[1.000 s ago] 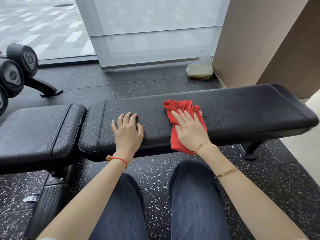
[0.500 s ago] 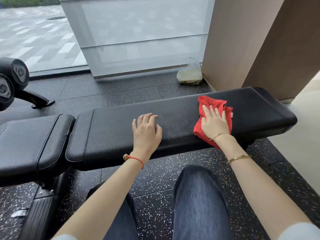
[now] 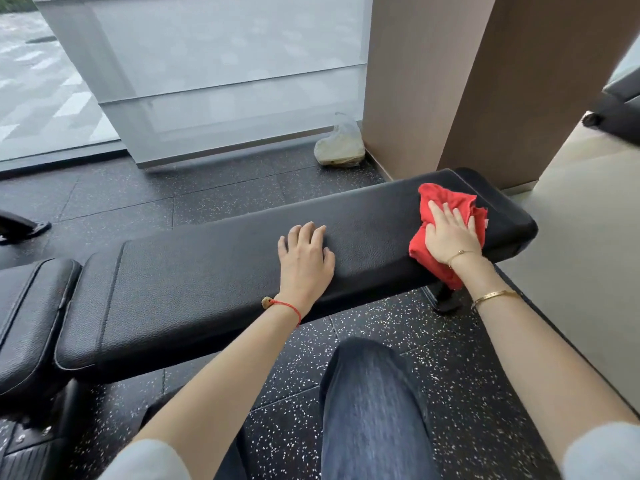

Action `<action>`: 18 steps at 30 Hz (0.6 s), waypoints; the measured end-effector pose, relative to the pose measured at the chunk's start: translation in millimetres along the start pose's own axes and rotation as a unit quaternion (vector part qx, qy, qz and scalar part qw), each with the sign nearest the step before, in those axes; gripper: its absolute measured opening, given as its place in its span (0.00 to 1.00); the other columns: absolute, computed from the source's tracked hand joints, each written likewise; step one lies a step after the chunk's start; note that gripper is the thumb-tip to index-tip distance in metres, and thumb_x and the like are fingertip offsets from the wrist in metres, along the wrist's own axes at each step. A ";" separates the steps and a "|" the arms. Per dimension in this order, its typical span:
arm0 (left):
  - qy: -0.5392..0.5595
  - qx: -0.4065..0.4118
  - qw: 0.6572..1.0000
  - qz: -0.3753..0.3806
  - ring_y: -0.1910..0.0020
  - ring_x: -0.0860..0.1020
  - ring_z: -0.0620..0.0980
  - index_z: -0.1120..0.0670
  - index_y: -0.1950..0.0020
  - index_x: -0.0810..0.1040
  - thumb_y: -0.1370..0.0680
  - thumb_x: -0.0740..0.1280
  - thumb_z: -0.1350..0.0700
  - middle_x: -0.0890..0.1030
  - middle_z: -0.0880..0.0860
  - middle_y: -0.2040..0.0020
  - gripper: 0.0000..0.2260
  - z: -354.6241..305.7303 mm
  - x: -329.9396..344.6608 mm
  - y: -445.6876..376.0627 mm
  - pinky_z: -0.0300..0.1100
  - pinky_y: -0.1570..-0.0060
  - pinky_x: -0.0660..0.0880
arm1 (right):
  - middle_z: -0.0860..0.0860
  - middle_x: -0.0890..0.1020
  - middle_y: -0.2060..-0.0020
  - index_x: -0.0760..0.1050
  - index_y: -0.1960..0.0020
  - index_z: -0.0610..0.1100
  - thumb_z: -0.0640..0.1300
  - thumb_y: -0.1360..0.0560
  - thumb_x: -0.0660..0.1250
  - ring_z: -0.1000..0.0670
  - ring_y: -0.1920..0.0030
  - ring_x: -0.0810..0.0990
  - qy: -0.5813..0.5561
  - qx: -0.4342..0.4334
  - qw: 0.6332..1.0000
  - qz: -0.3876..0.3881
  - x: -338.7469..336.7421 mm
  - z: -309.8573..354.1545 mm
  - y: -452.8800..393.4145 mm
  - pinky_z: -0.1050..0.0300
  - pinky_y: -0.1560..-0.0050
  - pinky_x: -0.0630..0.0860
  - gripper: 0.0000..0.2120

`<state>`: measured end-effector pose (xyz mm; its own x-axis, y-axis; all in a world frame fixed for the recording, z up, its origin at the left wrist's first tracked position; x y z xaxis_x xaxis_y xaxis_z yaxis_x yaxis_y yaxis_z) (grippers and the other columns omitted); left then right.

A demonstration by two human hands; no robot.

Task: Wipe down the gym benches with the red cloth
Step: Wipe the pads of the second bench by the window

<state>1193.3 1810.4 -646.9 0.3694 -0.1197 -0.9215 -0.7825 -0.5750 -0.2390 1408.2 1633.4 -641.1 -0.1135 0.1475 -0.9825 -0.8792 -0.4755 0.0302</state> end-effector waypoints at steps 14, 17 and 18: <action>-0.039 -0.013 0.999 -0.010 0.26 0.63 0.56 0.53 0.27 0.69 0.20 0.57 0.51 0.68 0.55 0.26 0.21 -14.5 23.8 -13.8 0.61 0.26 0.56 | 0.47 0.51 0.22 0.48 0.22 0.52 0.51 0.19 0.47 0.44 0.22 0.48 0.001 0.049 0.999 -0.019 -10.6 -46.0 -80.1 0.43 0.23 0.41 0.26; -0.056 -0.016 0.998 -0.015 0.27 0.64 0.57 0.53 0.28 0.69 0.21 0.57 0.51 0.70 0.55 0.27 0.21 -14.9 25.3 -14.6 0.61 0.27 0.58 | 0.47 0.52 0.22 0.49 0.22 0.52 0.51 0.19 0.47 0.44 0.22 0.49 0.009 0.030 0.999 -0.012 -12.4 -43.4 -101.4 0.42 0.23 0.41 0.26; -0.060 -0.016 0.998 -0.017 0.27 0.65 0.57 0.53 0.29 0.70 0.21 0.57 0.51 0.70 0.55 0.28 0.21 -15.1 25.6 -15.0 0.61 0.27 0.58 | 0.47 0.52 0.22 0.49 0.22 0.51 0.52 0.19 0.47 0.44 0.22 0.49 0.011 0.020 1.000 -0.006 -12.9 -39.9 -108.7 0.42 0.23 0.41 0.26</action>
<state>1222.1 1803.8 -662.3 0.3314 -0.0032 -0.9435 -0.7531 -0.6033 -0.2625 1523.7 1648.6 -639.1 -0.0936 0.1333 -0.9866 -0.8986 -0.4379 0.0261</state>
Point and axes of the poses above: each hand's wrist, its own y-axis away from the middle knuckle, its own x-axis out of the palm, z = x × y, the point moved 2 cm from there along -y, towards the middle knuckle
